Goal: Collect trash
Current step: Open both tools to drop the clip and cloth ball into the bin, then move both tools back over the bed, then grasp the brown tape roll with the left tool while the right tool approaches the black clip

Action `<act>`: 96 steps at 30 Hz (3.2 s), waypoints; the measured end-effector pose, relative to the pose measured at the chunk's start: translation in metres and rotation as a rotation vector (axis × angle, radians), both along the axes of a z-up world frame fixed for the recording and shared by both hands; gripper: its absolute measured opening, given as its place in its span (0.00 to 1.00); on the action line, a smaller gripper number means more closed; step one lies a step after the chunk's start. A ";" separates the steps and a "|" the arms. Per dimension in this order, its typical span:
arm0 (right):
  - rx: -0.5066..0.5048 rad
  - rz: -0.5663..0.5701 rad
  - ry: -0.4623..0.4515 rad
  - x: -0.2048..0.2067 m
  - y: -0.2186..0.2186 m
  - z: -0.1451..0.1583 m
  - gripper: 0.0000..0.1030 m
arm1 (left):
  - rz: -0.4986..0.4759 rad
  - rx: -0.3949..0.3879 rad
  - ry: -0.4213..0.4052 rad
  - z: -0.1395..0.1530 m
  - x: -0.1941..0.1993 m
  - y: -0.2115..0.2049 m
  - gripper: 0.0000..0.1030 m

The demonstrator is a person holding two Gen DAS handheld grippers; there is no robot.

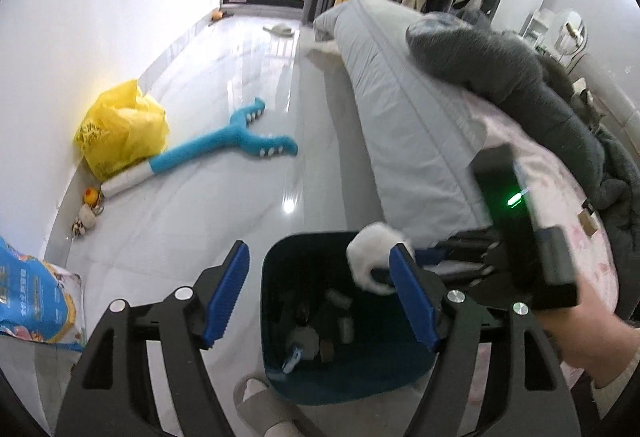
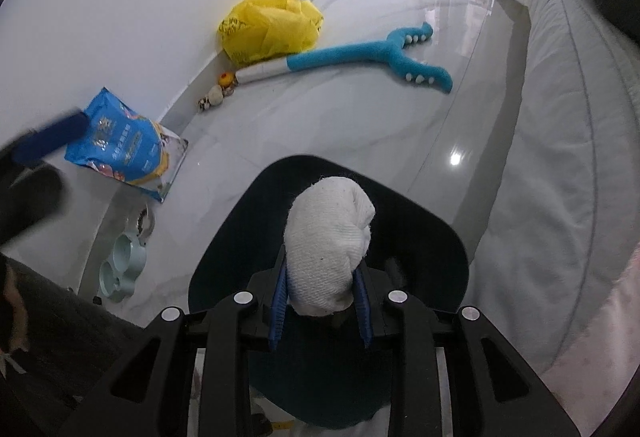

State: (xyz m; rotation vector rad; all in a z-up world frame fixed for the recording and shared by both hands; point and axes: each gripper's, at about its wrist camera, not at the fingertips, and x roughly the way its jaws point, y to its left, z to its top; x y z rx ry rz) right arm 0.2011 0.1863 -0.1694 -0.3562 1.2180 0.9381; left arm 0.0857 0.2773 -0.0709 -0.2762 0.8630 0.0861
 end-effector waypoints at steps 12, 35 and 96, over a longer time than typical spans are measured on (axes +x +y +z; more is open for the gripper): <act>-0.083 0.047 0.017 -0.013 0.002 -0.015 0.59 | 0.009 0.045 -0.204 0.049 -0.012 -0.006 0.75; 0.144 -0.089 -0.183 0.008 -0.112 0.094 0.65 | -0.109 0.051 -0.380 0.102 0.016 -0.102 0.79; 0.137 -0.450 -0.319 0.081 -0.478 0.086 0.74 | -0.532 -0.074 -0.073 -0.014 0.133 -0.401 0.74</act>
